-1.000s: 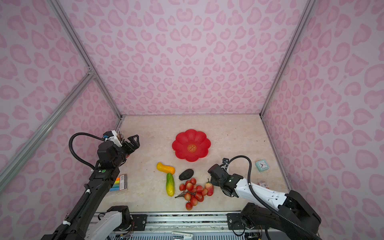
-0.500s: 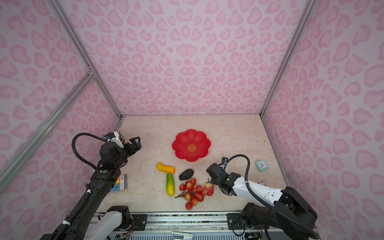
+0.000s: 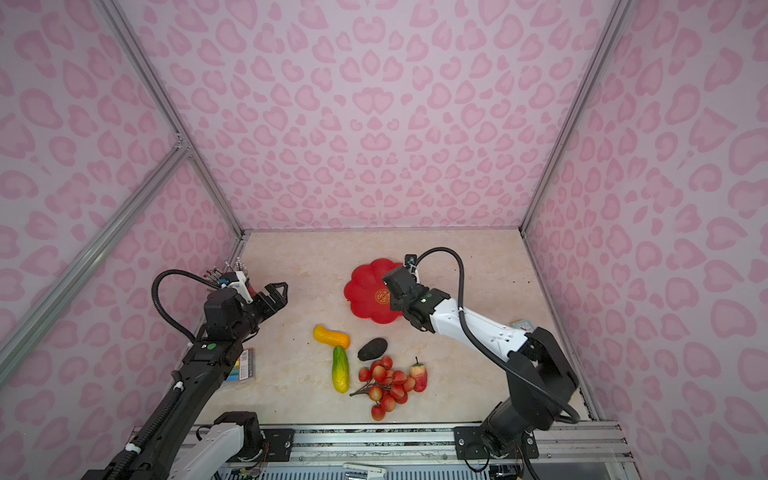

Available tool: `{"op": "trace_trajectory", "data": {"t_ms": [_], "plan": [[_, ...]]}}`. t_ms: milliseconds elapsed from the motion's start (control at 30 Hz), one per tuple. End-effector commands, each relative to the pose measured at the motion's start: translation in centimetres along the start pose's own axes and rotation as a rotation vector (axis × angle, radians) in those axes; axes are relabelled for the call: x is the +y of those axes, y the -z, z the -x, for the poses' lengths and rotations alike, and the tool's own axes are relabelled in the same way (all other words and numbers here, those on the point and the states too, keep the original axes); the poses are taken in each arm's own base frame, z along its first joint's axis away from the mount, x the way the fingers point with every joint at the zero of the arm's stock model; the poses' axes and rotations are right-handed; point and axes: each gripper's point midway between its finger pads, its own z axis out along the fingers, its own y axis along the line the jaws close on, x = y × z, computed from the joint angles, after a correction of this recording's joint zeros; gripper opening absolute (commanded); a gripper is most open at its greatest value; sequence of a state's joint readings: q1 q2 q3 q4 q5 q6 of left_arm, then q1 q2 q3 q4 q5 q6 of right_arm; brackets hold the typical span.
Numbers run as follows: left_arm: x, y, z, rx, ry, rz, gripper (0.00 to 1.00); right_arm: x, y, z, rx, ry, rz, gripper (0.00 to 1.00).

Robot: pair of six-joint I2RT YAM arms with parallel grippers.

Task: Place and organize the fake fruits in the fruit bowl
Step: 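Carry the orange into the red bowl and release it with the right gripper, then grasp the green cucumber with the left gripper while the right gripper withdraws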

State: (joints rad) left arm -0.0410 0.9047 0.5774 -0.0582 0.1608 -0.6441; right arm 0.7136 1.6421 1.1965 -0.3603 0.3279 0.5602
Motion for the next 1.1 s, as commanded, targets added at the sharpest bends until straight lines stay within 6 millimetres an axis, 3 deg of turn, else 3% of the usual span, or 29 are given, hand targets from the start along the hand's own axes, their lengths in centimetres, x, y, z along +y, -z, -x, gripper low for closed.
{"op": "trace_trajectory", "data": {"t_ms": [0, 267, 567, 767, 967, 1067], "plan": [[-0.7, 0.3, -2.4, 0.091, 0.038, -0.062, 0.97, 2.2, -3.1, -0.6, 0.095, 0.12, 0.05, 0.38], [-0.8, 1.6, -6.8, 0.223, 0.005, -0.081, 0.95, 4.1, -11.1, -1.7, 0.204, 0.166, 0.054, 0.38], [-1.8, 2.8, -11.4, 0.308, -0.014, -0.11, 0.94, 3.7, -14.9, -3.6, 0.266, 0.151, 0.026, 0.43], [-2.7, 2.8, -14.1, 0.388, -0.073, -0.106, 0.93, 3.8, -13.7, -1.7, 0.226, 0.111, 0.042, 0.64], [-3.8, 2.8, -16.8, 0.468, -0.16, -0.1, 0.89, 3.4, -8.8, 3.6, 0.067, 0.033, 0.106, 0.82], [-3.9, 2.8, -18.1, 0.507, -0.219, -0.076, 0.85, 2.2, -6.1, 4.9, -0.007, 0.008, 0.107, 0.9]]}}
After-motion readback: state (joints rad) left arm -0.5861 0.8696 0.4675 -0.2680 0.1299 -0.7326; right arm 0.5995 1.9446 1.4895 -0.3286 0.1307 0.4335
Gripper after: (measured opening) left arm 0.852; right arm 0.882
